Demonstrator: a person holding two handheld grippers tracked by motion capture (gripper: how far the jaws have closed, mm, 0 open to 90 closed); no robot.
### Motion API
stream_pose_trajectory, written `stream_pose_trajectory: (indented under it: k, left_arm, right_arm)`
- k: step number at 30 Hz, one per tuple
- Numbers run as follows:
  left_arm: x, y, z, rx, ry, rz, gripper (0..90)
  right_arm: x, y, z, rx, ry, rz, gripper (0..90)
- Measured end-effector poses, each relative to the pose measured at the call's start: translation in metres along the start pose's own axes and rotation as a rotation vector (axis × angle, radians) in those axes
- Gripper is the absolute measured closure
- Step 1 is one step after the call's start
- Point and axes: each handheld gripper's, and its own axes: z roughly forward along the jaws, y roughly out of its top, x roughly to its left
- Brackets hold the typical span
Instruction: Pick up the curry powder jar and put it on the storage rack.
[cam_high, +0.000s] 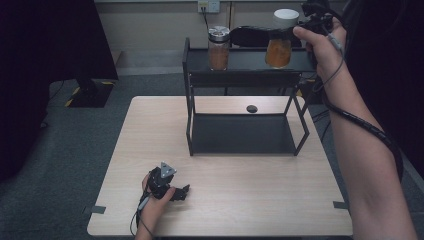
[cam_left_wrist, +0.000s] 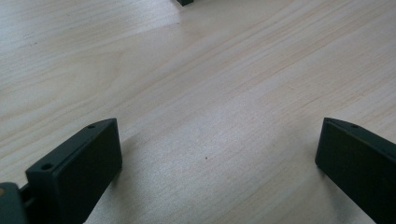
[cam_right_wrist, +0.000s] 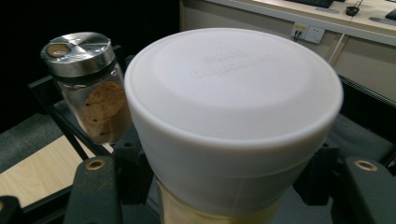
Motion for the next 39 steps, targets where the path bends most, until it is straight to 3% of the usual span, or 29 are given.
stream_pose_trajectory:
  k: [14,26,36,39]
  left_arm:
    - [0.0,0.0,0.0,0.0,0.0,0.0,0.1]
    - [0.0,0.0,0.0,0.0,0.0,0.0,0.1]
    - [0.0,0.0,0.0,0.0,0.0,0.0,0.1]
    - [0.0,0.0,0.0,0.0,0.0,0.0,0.1]
  right_arm:
    - [0.0,-0.006,0.022,0.011,-0.041,0.031,35.2]
    - [-0.004,-0.013,0.021,-0.01,-0.047,0.049,35.0]
    - [-0.007,-0.015,0.021,-0.017,-0.034,0.032,34.4]
    - [-0.006,-0.015,0.021,-0.017,-0.044,0.035,28.3]
